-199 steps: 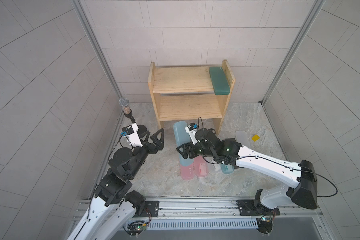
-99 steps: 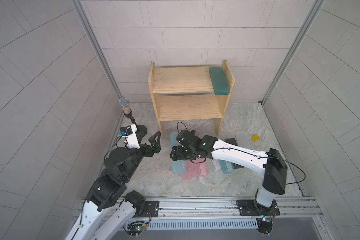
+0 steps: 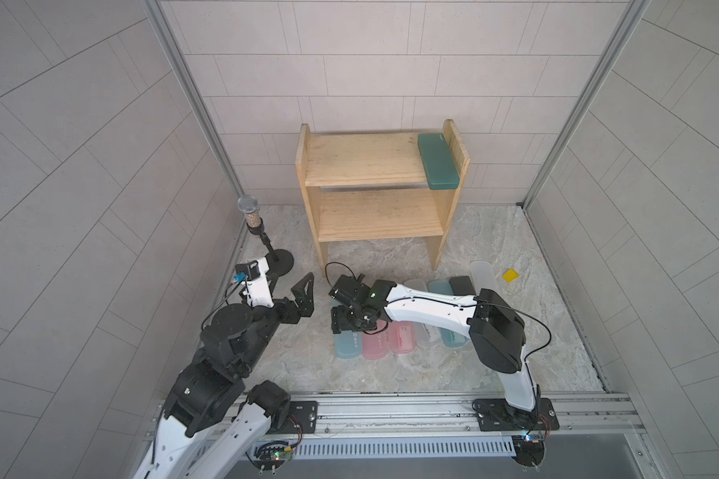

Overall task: Remove the pencil cases from the shelf
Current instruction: Place the pencil case at the center of the board.

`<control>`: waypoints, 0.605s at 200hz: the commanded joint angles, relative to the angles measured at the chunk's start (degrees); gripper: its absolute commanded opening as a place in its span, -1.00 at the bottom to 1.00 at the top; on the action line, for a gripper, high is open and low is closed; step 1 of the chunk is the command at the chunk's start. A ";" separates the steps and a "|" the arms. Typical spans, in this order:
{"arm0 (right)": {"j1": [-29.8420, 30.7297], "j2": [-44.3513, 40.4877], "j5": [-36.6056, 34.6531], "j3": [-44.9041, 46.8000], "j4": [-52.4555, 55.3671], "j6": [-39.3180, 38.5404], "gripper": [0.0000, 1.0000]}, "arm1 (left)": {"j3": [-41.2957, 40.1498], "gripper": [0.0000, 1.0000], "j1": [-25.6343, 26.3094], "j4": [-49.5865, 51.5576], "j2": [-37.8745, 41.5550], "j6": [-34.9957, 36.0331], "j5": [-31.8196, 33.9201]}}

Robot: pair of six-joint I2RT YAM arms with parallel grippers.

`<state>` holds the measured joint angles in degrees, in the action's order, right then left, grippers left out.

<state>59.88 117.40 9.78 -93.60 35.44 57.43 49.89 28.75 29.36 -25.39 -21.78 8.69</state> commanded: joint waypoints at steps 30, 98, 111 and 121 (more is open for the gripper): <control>0.07 3.39 -1.33 -3.87 2.86 -1.40 0.47 | -0.98 0.99 -0.36 0.09 -0.01 1.39 0.80; 0.24 2.69 -0.82 -1.23 1.18 -1.31 1.00 | -1.66 0.99 -0.45 -2.04 -0.23 -0.28 0.36; 0.28 1.61 -1.86 -0.76 1.38 -1.71 1.00 | -2.01 0.99 -0.45 -3.82 -0.63 -1.39 0.13; 0.24 0.49 -2.75 -0.43 1.56 -2.21 1.00 | -1.97 0.99 -0.45 -4.85 -1.19 -1.90 -0.39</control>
<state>59.92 120.22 9.65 -95.15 36.23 56.36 48.60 28.62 28.45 -25.50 -21.93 8.86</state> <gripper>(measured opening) 0.996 0.995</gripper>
